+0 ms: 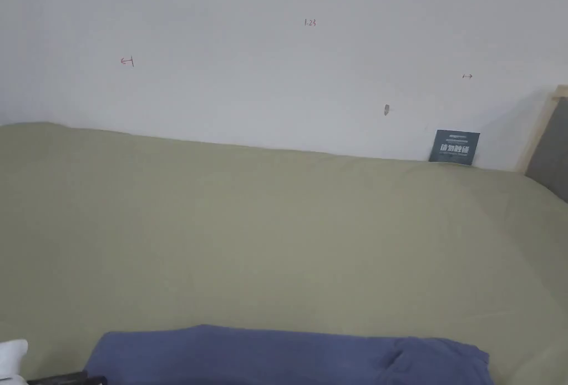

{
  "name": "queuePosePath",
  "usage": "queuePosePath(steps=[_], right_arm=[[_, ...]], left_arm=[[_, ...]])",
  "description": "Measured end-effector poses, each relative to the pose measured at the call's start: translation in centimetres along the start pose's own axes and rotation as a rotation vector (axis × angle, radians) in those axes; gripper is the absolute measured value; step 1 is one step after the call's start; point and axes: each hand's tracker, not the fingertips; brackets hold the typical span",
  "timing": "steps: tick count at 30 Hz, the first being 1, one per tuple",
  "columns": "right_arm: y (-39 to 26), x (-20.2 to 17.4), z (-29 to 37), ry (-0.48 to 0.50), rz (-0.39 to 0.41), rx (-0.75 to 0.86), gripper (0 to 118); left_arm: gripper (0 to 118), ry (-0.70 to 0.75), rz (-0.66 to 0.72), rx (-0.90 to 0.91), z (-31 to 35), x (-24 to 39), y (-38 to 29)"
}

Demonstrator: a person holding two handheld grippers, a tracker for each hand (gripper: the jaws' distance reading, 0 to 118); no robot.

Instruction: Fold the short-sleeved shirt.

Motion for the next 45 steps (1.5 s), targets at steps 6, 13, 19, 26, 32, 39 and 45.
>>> queuePosePath(steps=[6, 13, 19, 26, 32, 39, 45], right_arm=[[1.6, -3.7, 3.2, -0.056, 0.080, 0.028, 67], [0.8, -6.6, 2.8, 0.029, 0.080, -0.005, 7], [0.3, -9.2, 2.5, 0.048, 0.108, -0.016, 7], [0.7, -11.6, 2.2, 0.063, 0.162, -0.028, 7], [0.7, -12.7, 1.9, 0.098, 0.189, -0.051, 7], [1.1, -13.7, 1.4, 0.113, 0.250, -0.073, 7], [1.1, -14.3, 0.3, 0.145, 0.236, -0.088, 7]], left_arm=[[68, 0.026, 0.005, 0.052, 3.6, 1.9, 1.5], [0, 0.028, 0.022, 0.041, 3.5, 1.8, 1.0], [0, -0.027, 0.069, 0.020, 2.5, -0.4, 2.5], [0, -0.326, 0.106, -0.247, -2.2, -4.3, 6.3], [118, -0.366, 0.185, -0.265, -5.3, -6.9, 6.8], [118, -0.481, 0.391, -0.269, -7.6, -8.8, 4.4], [118, -0.616, 0.457, -0.261, -9.4, -7.1, 3.2]])
